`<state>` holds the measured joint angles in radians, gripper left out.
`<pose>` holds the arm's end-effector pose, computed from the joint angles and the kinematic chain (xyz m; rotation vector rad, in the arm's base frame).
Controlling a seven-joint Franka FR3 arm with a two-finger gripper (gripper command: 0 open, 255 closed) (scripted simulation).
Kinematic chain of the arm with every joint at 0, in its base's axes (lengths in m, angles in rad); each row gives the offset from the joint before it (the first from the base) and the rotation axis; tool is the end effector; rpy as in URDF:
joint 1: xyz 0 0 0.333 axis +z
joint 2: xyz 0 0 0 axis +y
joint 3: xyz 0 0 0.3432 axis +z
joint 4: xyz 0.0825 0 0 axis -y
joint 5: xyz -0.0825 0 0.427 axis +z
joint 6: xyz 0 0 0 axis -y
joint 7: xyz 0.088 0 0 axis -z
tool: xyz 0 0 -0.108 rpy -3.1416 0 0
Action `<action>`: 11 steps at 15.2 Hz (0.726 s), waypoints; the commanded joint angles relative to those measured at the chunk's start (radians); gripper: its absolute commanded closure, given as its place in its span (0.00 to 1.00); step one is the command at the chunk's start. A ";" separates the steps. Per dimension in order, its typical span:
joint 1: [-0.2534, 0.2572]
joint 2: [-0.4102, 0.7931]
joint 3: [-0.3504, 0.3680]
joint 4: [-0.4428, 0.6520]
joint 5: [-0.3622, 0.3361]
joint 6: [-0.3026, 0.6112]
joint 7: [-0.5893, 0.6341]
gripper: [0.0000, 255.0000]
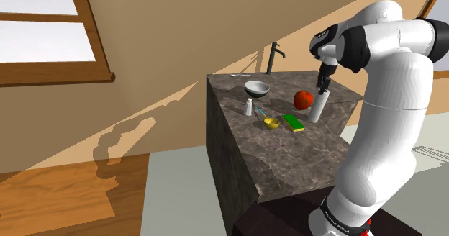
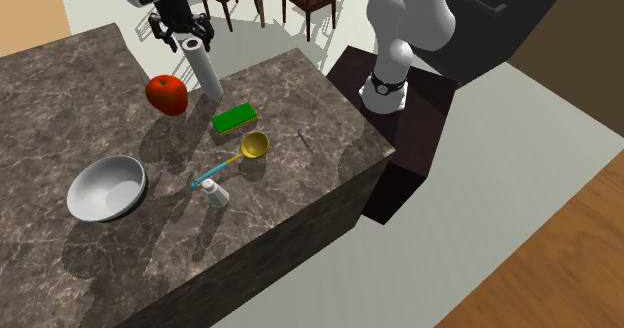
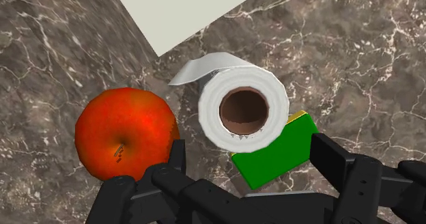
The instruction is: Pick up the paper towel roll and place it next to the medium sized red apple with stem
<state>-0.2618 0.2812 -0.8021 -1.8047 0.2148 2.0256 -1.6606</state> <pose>0.3626 -0.5547 0.4399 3.0017 0.8105 0.0006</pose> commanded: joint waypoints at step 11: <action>0.014 -0.044 -0.014 0.068 -0.039 -0.098 0.027 0.00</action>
